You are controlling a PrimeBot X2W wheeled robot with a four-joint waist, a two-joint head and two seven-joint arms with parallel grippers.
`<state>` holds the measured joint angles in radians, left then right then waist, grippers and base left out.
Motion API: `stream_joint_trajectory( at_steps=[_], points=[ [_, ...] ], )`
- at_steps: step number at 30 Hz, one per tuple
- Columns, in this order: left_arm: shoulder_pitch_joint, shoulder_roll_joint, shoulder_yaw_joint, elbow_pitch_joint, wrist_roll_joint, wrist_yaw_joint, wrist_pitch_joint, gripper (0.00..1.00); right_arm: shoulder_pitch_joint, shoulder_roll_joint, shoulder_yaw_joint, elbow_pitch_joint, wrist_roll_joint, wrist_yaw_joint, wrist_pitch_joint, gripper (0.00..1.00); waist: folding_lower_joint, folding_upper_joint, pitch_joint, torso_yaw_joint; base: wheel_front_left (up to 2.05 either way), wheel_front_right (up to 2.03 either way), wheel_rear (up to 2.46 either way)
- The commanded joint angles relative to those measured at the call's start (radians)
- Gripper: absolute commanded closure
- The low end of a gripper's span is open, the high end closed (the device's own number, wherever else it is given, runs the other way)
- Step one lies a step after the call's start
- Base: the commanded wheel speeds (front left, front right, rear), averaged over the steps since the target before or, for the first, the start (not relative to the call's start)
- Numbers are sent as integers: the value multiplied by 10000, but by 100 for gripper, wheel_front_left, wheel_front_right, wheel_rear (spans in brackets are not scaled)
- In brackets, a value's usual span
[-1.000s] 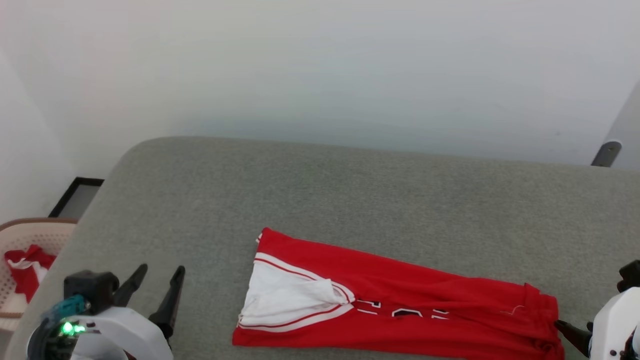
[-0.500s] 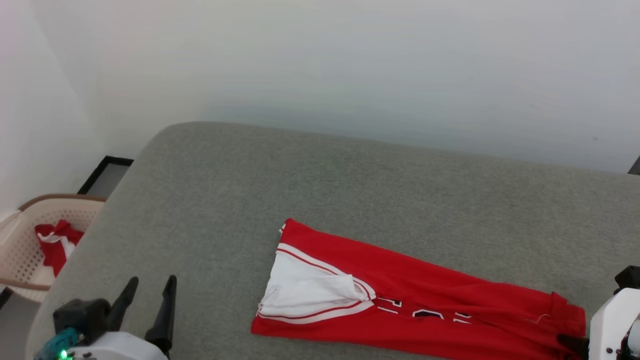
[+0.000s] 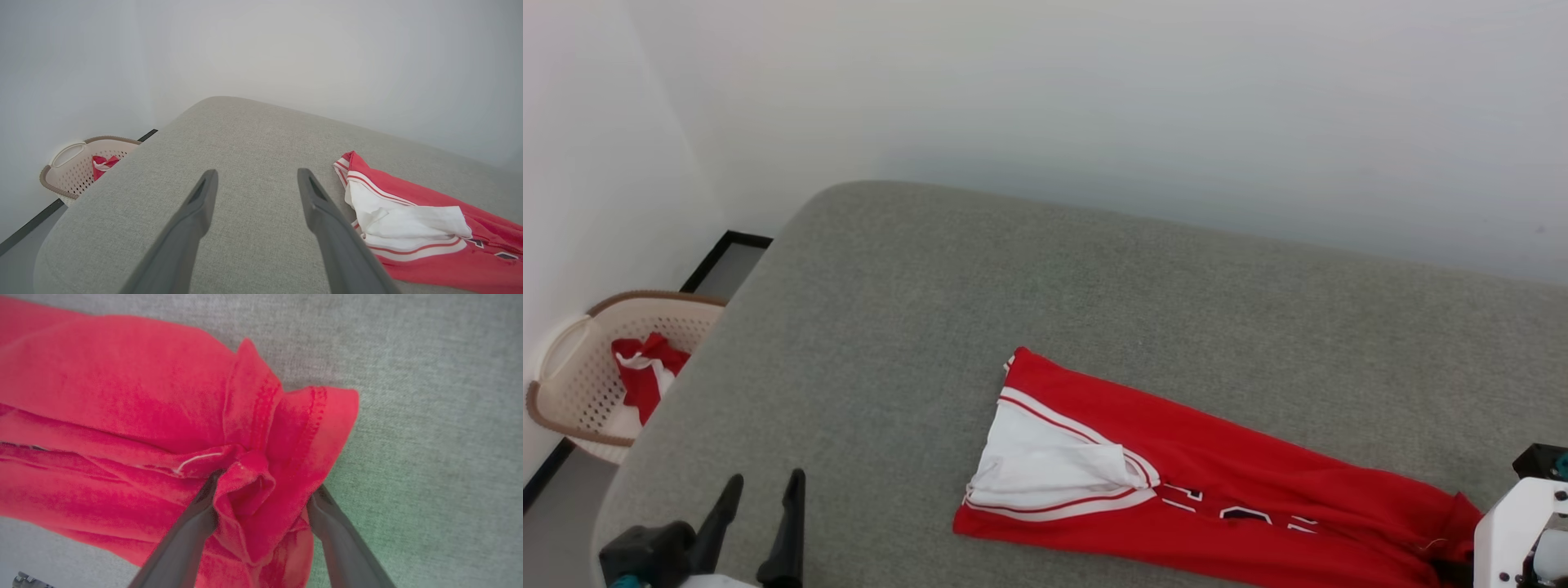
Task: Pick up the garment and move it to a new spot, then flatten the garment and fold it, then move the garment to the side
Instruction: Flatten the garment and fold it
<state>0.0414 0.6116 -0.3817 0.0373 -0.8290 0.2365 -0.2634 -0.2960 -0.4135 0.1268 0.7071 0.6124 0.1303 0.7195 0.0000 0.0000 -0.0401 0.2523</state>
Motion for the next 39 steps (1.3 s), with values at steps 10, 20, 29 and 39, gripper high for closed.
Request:
stream_joint_trajectory(
  at_steps=[10, 20, 29, 39],
  points=[
    [324, -752, 719, 205, 661, -460, -2, 0, -450, -120, 906, 440, 909, -1, -448, 100, 0, 0, 283, 112, 0, 0, 0],
    [418, -1199, 1119, 402, 1086, -779, -2, 0, -791, -1127, 1414, 535, 1488, -12, -826, 100, 0, 0, 314, -63, 0, 0, 0],
    [587, -1352, 1414, 450, 1322, -967, -3, 0, -1194, -2140, 1517, 1164, 1567, -4, -1164, 100, 0, 0, 264, -238, 0, 0, 0],
    [887, -1483, 1543, 485, 1306, -1006, -1, 0, -1625, -2421, 2194, 1013, 1659, -3, -1063, 100, 0, 0, -14, -522, 0, 0, 0]
  ],
)
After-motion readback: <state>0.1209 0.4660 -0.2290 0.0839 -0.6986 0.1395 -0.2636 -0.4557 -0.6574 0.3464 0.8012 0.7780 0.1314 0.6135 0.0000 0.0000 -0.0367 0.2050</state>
